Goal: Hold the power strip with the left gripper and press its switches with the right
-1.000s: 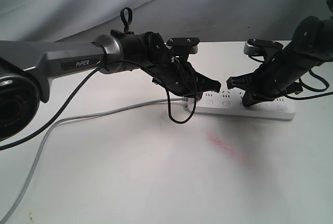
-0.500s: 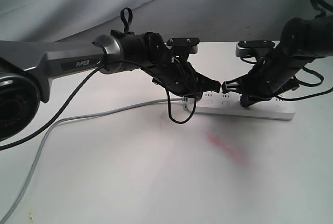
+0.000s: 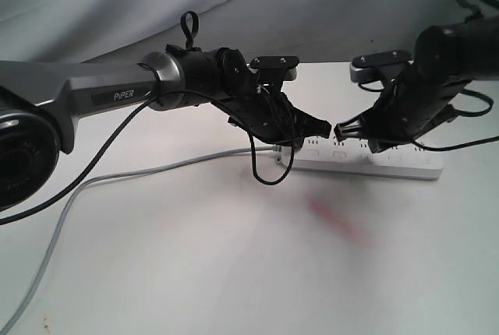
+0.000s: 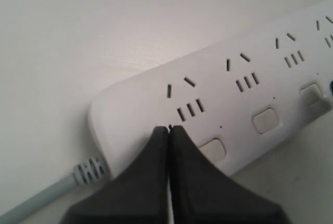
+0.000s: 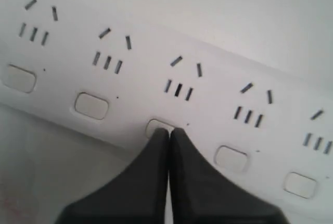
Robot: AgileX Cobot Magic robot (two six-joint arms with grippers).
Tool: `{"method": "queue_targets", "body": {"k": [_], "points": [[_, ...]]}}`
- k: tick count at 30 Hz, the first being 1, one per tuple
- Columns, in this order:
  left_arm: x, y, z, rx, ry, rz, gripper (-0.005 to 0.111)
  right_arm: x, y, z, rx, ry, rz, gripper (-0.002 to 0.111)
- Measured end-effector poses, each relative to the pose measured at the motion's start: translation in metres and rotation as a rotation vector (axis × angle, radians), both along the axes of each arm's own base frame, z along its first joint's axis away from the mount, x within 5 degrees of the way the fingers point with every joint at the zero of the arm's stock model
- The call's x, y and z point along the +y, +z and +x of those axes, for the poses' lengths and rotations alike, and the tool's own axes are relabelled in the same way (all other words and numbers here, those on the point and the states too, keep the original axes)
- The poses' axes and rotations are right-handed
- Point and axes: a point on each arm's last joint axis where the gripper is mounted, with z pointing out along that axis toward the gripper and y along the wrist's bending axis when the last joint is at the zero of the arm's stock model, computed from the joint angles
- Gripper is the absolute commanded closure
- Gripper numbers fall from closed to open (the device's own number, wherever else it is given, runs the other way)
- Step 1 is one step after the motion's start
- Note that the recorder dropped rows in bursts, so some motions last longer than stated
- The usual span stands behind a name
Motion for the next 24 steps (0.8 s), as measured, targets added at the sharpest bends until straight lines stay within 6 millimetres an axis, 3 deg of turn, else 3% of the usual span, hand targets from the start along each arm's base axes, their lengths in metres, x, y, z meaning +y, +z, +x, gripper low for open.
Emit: {"method": "queue_targets", "body": {"k": [3, 6, 16, 21, 24], "points": [[0.0, 0.001, 0.0, -0.002, 0.0, -0.001, 0.107, -0.02, 0.043, -0.002, -0.084, -0.051, 0.034, 0.108], [0.0, 0.012, 0.0, -0.017, -0.005, -0.009, 0.107, -0.033, 0.069, -0.006, -0.134, -0.083, 0.053, 0.108], [0.017, 0.112, -0.017, -0.166, -0.013, -0.033, 0.107, -0.049, 0.147, -0.045, -0.244, -0.106, 0.108, 0.108], [0.035, 0.144, -0.036, -0.2, 0.013, -0.016, 0.107, -0.059, 0.185, -0.081, -0.318, -0.109, 0.138, 0.108], [0.046, 0.162, -0.051, -0.216, 0.017, -0.023, 0.107, -0.067, 0.198, -0.108, -0.359, -0.117, 0.164, 0.108]]}}
